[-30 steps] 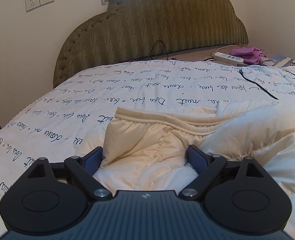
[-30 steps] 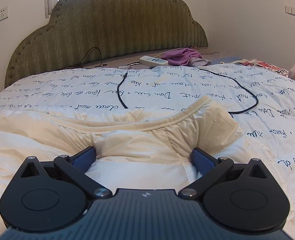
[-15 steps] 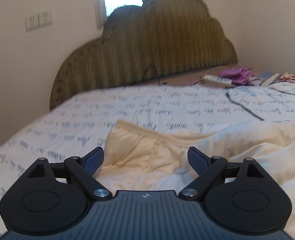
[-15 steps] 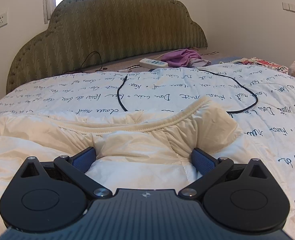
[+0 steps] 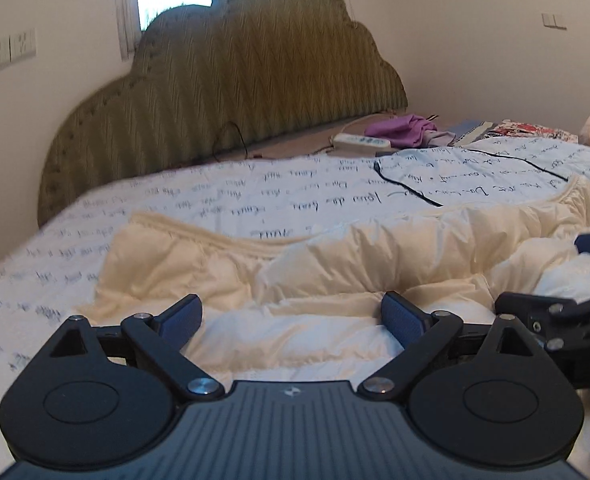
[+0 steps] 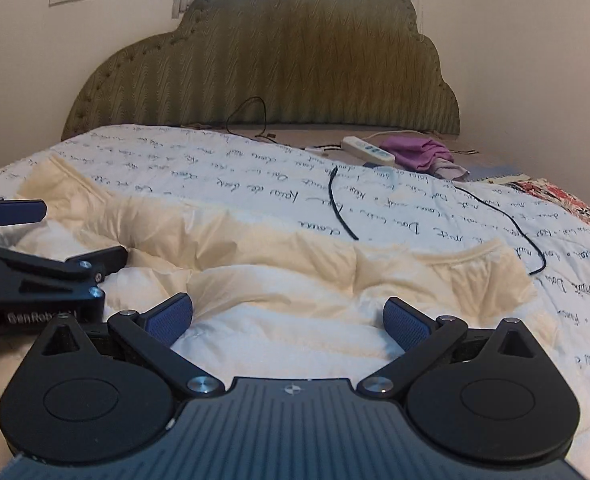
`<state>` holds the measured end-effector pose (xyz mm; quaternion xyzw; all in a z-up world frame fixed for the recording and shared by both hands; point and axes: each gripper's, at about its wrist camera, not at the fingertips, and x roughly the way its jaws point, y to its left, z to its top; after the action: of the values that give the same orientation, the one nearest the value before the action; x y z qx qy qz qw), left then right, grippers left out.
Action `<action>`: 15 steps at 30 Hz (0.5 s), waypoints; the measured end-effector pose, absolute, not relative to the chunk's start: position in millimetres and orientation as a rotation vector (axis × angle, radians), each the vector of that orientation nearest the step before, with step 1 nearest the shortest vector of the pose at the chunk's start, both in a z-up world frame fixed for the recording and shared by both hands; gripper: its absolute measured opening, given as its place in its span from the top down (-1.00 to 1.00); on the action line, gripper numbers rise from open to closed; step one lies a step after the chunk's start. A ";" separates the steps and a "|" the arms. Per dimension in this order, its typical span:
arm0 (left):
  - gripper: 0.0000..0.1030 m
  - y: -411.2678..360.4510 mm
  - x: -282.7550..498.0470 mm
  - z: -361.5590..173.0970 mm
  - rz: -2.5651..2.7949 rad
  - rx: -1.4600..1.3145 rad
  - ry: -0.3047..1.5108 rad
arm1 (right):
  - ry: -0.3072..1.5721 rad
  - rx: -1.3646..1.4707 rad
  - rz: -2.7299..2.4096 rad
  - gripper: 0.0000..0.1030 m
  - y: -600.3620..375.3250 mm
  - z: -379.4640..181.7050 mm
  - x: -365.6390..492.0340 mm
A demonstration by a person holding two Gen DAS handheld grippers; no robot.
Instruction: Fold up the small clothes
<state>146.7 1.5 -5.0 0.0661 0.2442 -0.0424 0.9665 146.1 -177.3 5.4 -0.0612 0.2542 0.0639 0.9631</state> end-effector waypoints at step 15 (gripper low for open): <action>-1.00 2.7 151.3 -16.1 -0.072 0.124 0.528 | 0.447 -0.148 0.111 -1.00 -174.9 -15.2 145.5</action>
<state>151.3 2.7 -16.1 0.0614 0.2605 -0.0357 0.9629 145.5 -174.9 -15.2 -0.0733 0.2214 0.0548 0.9709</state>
